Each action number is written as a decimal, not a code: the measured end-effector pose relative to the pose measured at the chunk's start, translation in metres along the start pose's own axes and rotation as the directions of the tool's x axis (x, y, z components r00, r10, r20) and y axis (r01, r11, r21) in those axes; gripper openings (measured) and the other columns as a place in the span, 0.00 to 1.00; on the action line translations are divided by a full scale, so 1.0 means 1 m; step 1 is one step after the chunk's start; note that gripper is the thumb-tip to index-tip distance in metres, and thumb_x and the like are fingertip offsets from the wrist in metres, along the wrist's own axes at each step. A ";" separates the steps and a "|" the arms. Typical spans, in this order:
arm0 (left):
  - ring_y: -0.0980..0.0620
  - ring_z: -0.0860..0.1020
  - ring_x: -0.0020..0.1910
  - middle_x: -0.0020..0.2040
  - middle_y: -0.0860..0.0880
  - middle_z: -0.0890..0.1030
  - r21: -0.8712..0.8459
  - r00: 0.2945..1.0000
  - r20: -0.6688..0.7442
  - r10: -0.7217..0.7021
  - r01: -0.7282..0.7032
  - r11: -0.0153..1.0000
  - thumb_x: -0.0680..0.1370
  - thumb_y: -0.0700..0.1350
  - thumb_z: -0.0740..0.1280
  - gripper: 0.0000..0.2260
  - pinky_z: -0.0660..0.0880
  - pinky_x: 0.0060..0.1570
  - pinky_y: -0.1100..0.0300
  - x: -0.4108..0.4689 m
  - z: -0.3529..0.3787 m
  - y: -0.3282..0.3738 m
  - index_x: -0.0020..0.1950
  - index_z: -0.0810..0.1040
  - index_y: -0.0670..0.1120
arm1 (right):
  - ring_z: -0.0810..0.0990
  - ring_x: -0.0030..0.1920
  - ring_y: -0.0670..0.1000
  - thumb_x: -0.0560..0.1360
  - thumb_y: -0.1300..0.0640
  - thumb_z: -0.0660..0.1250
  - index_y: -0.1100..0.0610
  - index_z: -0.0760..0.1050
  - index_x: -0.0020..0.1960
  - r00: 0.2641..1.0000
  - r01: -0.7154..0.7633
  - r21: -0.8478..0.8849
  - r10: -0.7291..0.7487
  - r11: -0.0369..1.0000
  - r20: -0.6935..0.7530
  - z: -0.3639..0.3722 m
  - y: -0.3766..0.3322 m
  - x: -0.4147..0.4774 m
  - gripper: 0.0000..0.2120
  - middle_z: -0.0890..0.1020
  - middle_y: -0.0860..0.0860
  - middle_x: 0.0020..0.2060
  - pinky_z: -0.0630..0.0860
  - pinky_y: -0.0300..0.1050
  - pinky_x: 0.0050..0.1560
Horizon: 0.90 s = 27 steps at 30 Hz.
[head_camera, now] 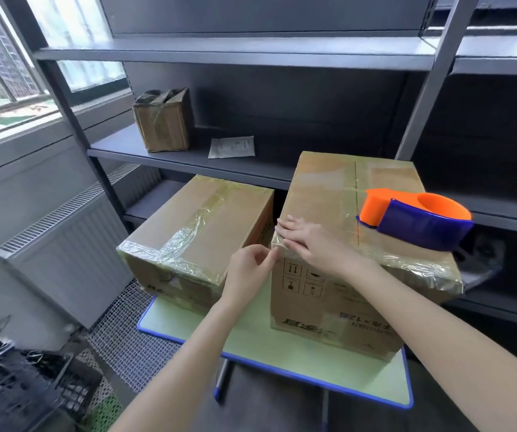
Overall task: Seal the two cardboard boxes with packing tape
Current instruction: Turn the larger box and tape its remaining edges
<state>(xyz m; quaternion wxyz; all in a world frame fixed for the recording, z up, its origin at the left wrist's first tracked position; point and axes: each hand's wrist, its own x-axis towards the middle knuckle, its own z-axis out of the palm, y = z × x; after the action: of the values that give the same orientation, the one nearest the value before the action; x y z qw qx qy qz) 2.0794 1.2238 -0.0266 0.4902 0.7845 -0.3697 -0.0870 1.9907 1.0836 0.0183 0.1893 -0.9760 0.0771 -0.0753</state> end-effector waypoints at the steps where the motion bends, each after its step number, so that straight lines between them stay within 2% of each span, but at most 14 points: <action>1: 0.60 0.78 0.33 0.32 0.53 0.82 -0.002 1.000 0.015 0.016 -0.016 1.000 0.78 0.50 0.66 0.13 0.72 0.36 0.66 0.001 -0.001 -0.001 0.37 0.82 0.45 | 0.54 0.74 0.47 0.81 0.54 0.56 0.56 0.64 0.72 1.000 0.002 -0.006 -0.002 1.000 -0.001 0.001 -0.001 -0.001 0.20 0.62 0.49 0.73 0.47 0.34 0.68; 3: 0.59 0.80 0.34 0.32 0.54 0.82 -0.027 0.999 0.033 0.024 -0.023 0.999 0.78 0.47 0.66 0.10 0.74 0.38 0.64 0.001 -0.004 -0.002 0.39 0.83 0.47 | 0.53 0.74 0.47 0.80 0.52 0.57 0.56 0.63 0.72 1.000 0.009 -0.019 -0.009 1.000 0.011 0.003 -0.002 -0.001 0.21 0.62 0.48 0.73 0.49 0.37 0.70; 5: 0.51 0.79 0.32 0.30 0.53 0.81 0.062 0.999 0.017 0.045 -0.046 0.997 0.78 0.48 0.66 0.12 0.75 0.36 0.57 0.002 -0.007 -0.005 0.38 0.82 0.46 | 0.53 0.75 0.47 0.80 0.52 0.58 0.56 0.62 0.73 0.999 0.028 -0.049 -0.026 0.998 0.033 0.005 -0.004 0.000 0.23 0.61 0.48 0.73 0.49 0.38 0.70; 8: 0.47 0.65 0.26 0.22 0.51 0.67 0.311 0.996 -0.027 0.087 -0.074 0.947 0.76 0.54 0.67 0.21 0.65 0.28 0.55 0.004 -0.012 -0.012 0.29 0.72 0.42 | 0.52 0.75 0.48 0.79 0.52 0.60 0.55 0.60 0.74 0.998 0.046 -0.100 -0.041 0.994 0.056 0.005 -0.003 0.001 0.25 0.59 0.47 0.74 0.50 0.40 0.71; 10: 0.47 0.63 0.27 0.23 0.51 0.64 0.326 0.993 -0.043 0.110 -0.090 0.941 0.75 0.54 0.68 0.21 0.63 0.28 0.54 0.007 -0.014 -0.014 0.29 0.70 0.41 | 0.52 0.75 0.48 0.79 0.53 0.60 0.55 0.58 0.74 0.997 0.067 -0.158 -0.059 0.985 0.055 0.005 -0.001 0.001 0.26 0.58 0.48 0.74 0.49 0.40 0.71; 12: 0.46 0.68 0.29 0.27 0.50 0.71 0.307 0.990 -0.048 0.135 -0.114 0.945 0.75 0.52 0.68 0.17 0.64 0.30 0.55 0.009 -0.011 -0.014 0.35 0.75 0.40 | 0.52 0.75 0.48 0.79 0.54 0.59 0.55 0.56 0.75 0.996 0.086 -0.216 -0.078 0.973 0.047 0.008 -0.001 0.000 0.26 0.57 0.48 0.74 0.46 0.36 0.70; 14: 0.46 0.74 0.34 0.35 0.47 0.78 0.289 0.980 -0.069 0.187 -0.159 0.944 0.75 0.49 0.69 0.12 0.69 0.32 0.55 0.009 -0.009 -0.014 0.42 0.78 0.39 | 0.52 0.75 0.47 0.80 0.54 0.59 0.55 0.56 0.75 0.997 0.081 -0.219 -0.076 0.972 0.033 0.010 -0.002 -0.001 0.25 0.58 0.47 0.74 0.45 0.35 0.70; 16: 0.46 0.76 0.38 0.42 0.46 0.78 0.286 0.956 -0.091 0.279 -0.243 0.927 0.75 0.45 0.70 0.09 0.73 0.36 0.53 0.006 -0.009 -0.013 0.47 0.78 0.39 | 0.52 0.75 0.46 0.79 0.54 0.59 0.54 0.57 0.74 0.997 0.066 -0.178 -0.059 0.982 0.042 0.006 -0.004 0.000 0.25 0.58 0.46 0.74 0.47 0.38 0.71; 18: 0.45 0.77 0.46 0.49 0.44 0.78 0.303 0.915 -0.069 0.396 -0.359 0.883 0.74 0.40 0.71 0.10 0.75 0.45 0.54 0.005 -0.009 -0.011 0.53 0.77 0.38 | 0.50 0.75 0.46 0.79 0.53 0.60 0.53 0.56 0.75 0.994 0.061 -0.137 -0.048 0.989 0.093 -0.002 -0.005 -0.002 0.26 0.56 0.46 0.74 0.47 0.39 0.72; 20: 0.45 0.76 0.54 0.55 0.43 0.78 0.336 0.867 -0.035 0.496 -0.457 0.823 0.73 0.37 0.71 0.14 0.74 0.54 0.52 0.005 -0.007 -0.006 0.57 0.76 0.38 | 0.47 0.75 0.45 0.79 0.51 0.59 0.52 0.51 0.76 0.988 0.036 -0.117 -0.017 0.992 0.153 -0.012 -0.003 -0.008 0.28 0.53 0.44 0.75 0.46 0.39 0.72; 24: 0.47 0.75 0.58 0.56 0.47 0.80 0.331 0.805 0.025 0.593 -0.567 0.755 0.72 0.37 0.71 0.13 0.70 0.60 0.54 0.012 -0.001 0.008 0.56 0.79 0.41 | 0.46 0.74 0.43 0.78 0.47 0.60 0.48 0.46 0.76 0.978 -0.077 -0.139 0.102 0.987 0.183 -0.032 0.013 -0.035 0.32 0.51 0.44 0.75 0.47 0.41 0.72; 27: 0.47 0.72 0.64 0.59 0.47 0.79 0.225 0.840 0.072 0.538 -0.539 0.812 0.73 0.39 0.71 0.13 0.65 0.65 0.57 0.020 0.001 0.008 0.58 0.81 0.42 | 0.46 0.74 0.43 0.78 0.46 0.59 0.49 0.47 0.76 0.972 -0.096 -0.201 0.136 0.975 0.192 -0.043 0.028 -0.057 0.32 0.50 0.42 0.75 0.46 0.39 0.72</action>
<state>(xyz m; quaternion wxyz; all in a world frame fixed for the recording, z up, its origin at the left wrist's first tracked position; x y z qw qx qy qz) 2.0892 1.2077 -0.0163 0.3970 0.7002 -0.5852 0.0981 1.9246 1.0531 0.0406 0.1061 -0.9859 0.1212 0.0442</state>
